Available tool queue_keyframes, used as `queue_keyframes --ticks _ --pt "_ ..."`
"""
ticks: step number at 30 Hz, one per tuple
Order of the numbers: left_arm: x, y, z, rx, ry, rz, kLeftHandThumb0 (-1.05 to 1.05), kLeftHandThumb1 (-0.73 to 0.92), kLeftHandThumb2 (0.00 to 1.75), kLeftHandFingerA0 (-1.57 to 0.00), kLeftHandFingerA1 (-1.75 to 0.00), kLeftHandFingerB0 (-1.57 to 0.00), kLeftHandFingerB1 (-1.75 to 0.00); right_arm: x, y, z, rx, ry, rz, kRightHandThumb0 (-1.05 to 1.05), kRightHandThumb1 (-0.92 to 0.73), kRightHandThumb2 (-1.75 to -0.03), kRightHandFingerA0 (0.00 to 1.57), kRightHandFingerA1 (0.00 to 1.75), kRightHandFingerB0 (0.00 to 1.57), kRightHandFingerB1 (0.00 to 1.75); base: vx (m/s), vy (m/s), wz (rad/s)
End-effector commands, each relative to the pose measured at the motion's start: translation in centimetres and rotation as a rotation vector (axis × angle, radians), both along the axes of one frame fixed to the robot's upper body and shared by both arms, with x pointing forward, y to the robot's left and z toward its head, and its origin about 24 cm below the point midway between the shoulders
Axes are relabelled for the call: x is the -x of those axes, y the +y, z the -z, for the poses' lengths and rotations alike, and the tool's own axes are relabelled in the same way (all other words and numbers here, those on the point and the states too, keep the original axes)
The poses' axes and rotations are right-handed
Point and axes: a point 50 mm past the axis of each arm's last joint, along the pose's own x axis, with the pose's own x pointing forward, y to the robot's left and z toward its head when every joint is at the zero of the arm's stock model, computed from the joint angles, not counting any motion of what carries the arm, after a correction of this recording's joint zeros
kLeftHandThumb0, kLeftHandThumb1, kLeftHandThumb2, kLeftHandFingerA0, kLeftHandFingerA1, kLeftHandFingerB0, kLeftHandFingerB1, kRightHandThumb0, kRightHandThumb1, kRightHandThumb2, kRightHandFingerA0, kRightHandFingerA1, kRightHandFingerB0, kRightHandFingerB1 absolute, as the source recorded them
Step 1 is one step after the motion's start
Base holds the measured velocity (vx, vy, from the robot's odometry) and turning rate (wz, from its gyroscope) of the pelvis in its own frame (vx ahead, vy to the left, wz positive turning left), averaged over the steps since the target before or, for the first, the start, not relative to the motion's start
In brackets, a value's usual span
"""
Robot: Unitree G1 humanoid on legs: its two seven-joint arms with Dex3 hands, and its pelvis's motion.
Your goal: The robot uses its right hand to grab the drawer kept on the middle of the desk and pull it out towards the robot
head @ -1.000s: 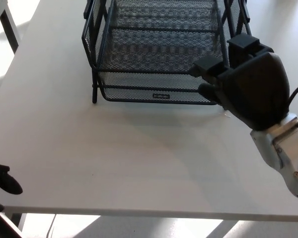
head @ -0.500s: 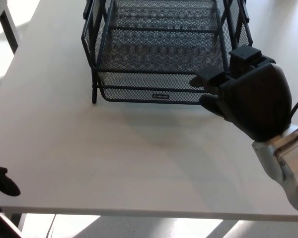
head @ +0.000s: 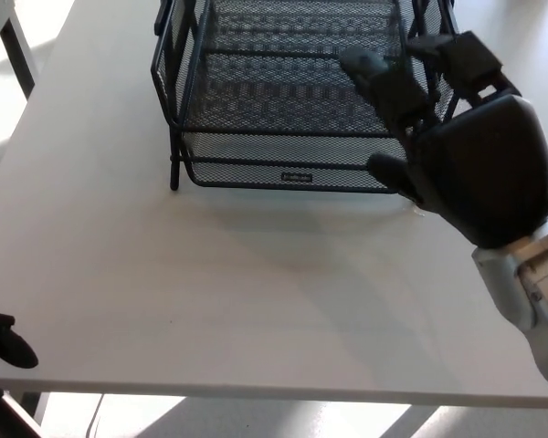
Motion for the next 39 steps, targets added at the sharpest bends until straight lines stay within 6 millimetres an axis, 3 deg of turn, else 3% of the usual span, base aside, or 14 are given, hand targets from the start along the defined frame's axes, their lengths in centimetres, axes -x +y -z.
queue_keyframes --ticks 1,7,8,13,17,18,24,25,26,28,30,34,35,39 --pt "0.2 0.4 -0.1 -0.025 0.017 -0.004 -0.29 0.55 0.56 -0.8 -0.86 -0.8 -0.57 0.8 -1.7 -1.6 0.014 0.025 0.084 -0.78 -0.49 -0.87 0.0 0.22 0.02 0.24 0.0 0.0 0.0" --pt "0.4 0.4 0.0 -0.027 0.021 0.0 -0.28 0.56 0.56 -0.8 -0.85 -0.8 -0.58 2.4 -3.8 -2.8 0.009 0.033 0.146 -0.69 -0.66 -0.6 0.0 0.35 0.06 0.3 0.0 0.0 0.0" --pt "0.4 0.5 0.0 -0.03 0.02 -0.002 -0.29 0.56 0.56 -0.8 -0.86 -0.8 -0.58 2.6 -4.3 -2.8 0.018 0.015 0.164 -0.72 -0.49 -0.91 0.0 0.36 0.06 0.34 0.0 0.0 0.0" --pt "0.4 0.5 0.0 -0.02 0.011 -0.008 -0.28 0.54 0.57 -0.82 -0.88 -0.82 -0.59 4.1 -6.8 -2.8 -0.049 0.071 0.204 -0.68 -0.65 -0.6 0.05 0.32 0.1 0.3 0.0 0.0 0.0" --pt "0.5 0.6 0.1 -0.02 0.015 -0.009 -0.29 0.55 0.57 -0.8 -0.89 -0.81 -0.61 5.2 -8.9 -2.8 -0.083 0.03 0.243 -0.71 -0.48 -0.83 0.04 0.38 0.1 0.42 0.0 0.0 0.0" --pt "0.5 0.7 0.1 -0.032 0.021 -0.009 -0.3 0.56 0.57 -0.8 -0.89 -0.81 -0.6 5.7 -9.8 -2.8 -0.085 0.035 0.291 -0.7 -0.66 -0.6 0.05 0.31 0.11 0.31 0.0 0.0 0.0" --pt "0.6 0.8 0.1 -0.029 0.021 -0.009 -0.31 0.56 0.57 -0.8 -0.87 -0.8 -0.59 7.1 -12.5 -2.7 -0.107 0.029 0.409 -0.75 -0.52 -0.92 0.0 0.37 0.1 0.39 0.0 0.0 0.0" --pt "0.6 0.7 0.1 -0.032 0.023 -0.011 -0.3 0.57 0.57 -0.79 -0.86 -0.8 -0.57 7.6 -13.3 -2.4 -0.135 0.03 0.438 -0.7 -0.68 -0.61 0.06 0.42 0.11 0.33 0.0 0.0 0.0" --pt "0.6 0.7 0.1 -0.031 0.022 -0.014 -0.3 0.56 0.57 -0.8 -0.87 -0.8 -0.57 7.9 -13.9 -2.2 -0.161 0.032 0.459 -0.39 -0.39 -0.98 0.01 0.53 0.0 0.5 0.0 0.0 0.0" --pt "0.6 0.7 0.1 -0.029 0.02 -0.013 -0.29 0.56 0.56 -0.8 -0.87 -0.8 -0.58 8.2 -14.6 -1.8 -0.175 0.024 0.476 -0.38 -0.38 -0.97 0.02 0.53 0.0 0.49 0.0 0.0 0.0" --pt "0.7 0.7 0.1 -0.028 0.024 -0.017 -0.29 0.56 0.56 -0.8 -0.87 -0.8 -0.57 8.3 -15.1 -1.6 -0.169 0.019 0.495 -0.67 -0.63 -0.59 0.11 0.44 0.18 0.32 0.0 0.0 0.0" --pt "0.7 0.7 0.2 -0.026 0.025 -0.018 -0.28 0.55 0.56 -0.8 -0.87 -0.8 -0.56 9.4 -17.1 -0.3 -0.185 0.05 0.594 -0.38 -0.37 -0.96 0.02 0.53 0.0 0.49 0.0 0.0 0.0" --pt "0.6 0.7 0.2 -0.021 0.015 -0.013 -0.28 0.54 0.56 -0.82 -0.88 -0.82 -0.58 10.0 -18.0 0.3 -0.187 0.089 0.635 -0.7 -0.48 -0.85 0.02 0.46 0.07 0.4 0.0 0.0 0.0" --pt "0.7 0.6 0.1 -0.027 0.017 -0.01 -0.29 0.56 0.56 -0.8 -0.86 -0.8 -0.58 11.2 -20.1 2.2 -0.21 0.119 0.706 -0.67 -0.64 -0.61 0.05 0.42 0.16 0.31 0.0 0.0 0.0"
